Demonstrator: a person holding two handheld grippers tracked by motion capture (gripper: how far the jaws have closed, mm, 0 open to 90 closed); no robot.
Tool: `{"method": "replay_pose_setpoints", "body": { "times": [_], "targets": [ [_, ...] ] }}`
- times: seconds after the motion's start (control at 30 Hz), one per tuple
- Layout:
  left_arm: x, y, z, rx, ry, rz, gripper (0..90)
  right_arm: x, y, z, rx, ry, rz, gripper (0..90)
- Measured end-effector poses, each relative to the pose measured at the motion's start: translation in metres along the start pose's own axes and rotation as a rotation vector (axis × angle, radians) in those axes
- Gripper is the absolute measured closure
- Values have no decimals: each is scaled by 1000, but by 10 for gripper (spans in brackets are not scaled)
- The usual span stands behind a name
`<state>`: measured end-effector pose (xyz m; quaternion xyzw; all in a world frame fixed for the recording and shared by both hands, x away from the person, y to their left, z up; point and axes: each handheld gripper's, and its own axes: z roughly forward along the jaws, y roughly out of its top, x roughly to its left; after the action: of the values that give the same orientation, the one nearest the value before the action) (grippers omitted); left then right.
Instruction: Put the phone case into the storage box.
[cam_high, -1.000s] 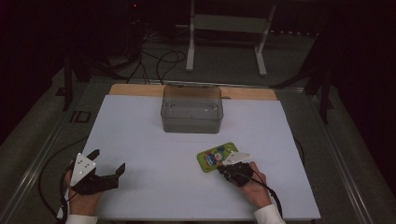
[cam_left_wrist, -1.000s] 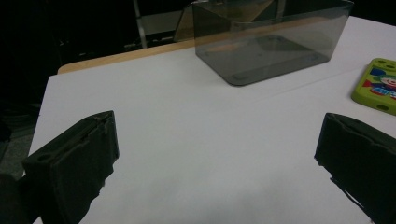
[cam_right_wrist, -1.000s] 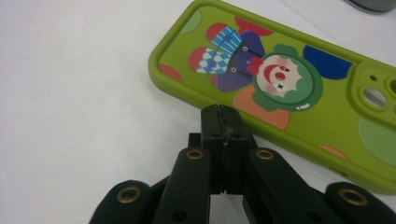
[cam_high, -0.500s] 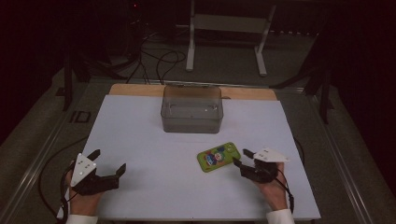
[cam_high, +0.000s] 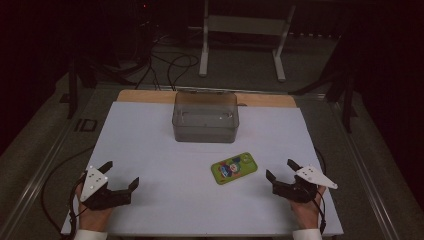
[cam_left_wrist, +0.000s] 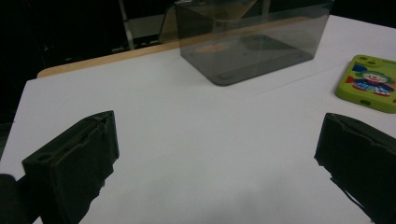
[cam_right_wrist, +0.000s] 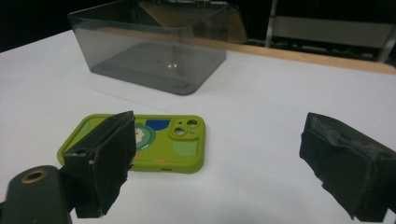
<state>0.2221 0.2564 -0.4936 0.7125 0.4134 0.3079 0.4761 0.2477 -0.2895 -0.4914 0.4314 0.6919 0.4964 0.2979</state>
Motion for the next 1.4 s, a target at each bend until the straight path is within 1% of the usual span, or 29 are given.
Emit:
{"method": "replay_pose_setpoints", "body": {
  "times": [0.17, 0.23, 0.37, 0.5, 0.57, 0.73, 0.8, 0.9, 1.0, 1.07, 1.1, 1.23, 1.27, 1.4],
  "targets": [
    [-1, 0, 0, 2, -10, 5, 0, 1, -1, -1, -16, -11, -13, 111],
    [-1, 0, 1, 3, -12, 3, 0, 1, -1, 0, -13, -7, -8, 112],
    [-2, 1, 2, 14, -12, 0, 0, 1, -3, 2, -14, -8, -13, 112],
    [-3, 5, 2, 18, -19, 7, 0, 1, -4, 3, -12, -8, -15, 113],
    [-4, 8, 1, 17, -15, 14, 0, 2, -4, 3, -10, -15, -13, 121],
    [-5, 15, 4, 20, -24, 12, 0, 2, -4, 4, -10, -17, -17, 121],
    [-7, 20, 7, 24, -28, 23, 0, 2, -4, 4, -11, -18, -14, 121],
    [-10, 27, 12, 26, -40, 30, 0, 2, -4, 3, -13, -18, -10, 121],
    [-15, 37, 19, 34, -54, 48, 0, 1, -4, 3, -13, -18, -11, 121],
    [-16, 39, 21, 34, -58, 51, 0, 1, -4, 3, -13, -18, -11, 121],
    [-19, 44, 25, 36, -69, 56, 0, 1, -4, 3, -12, -18, -12, 121],
    [-24, 50, 31, 41, -81, 62, 0, 2, -4, 3, -10, -18, -8, 121],
    [-29, 54, 38, 42, -94, 67, 0, 2, -4, 3, -9, -17, -9, 121],
    [-36, 61, 48, 39, -115, 73, 0, 2, -2, 1, -5, -22, -6, 117]
  ]
}}
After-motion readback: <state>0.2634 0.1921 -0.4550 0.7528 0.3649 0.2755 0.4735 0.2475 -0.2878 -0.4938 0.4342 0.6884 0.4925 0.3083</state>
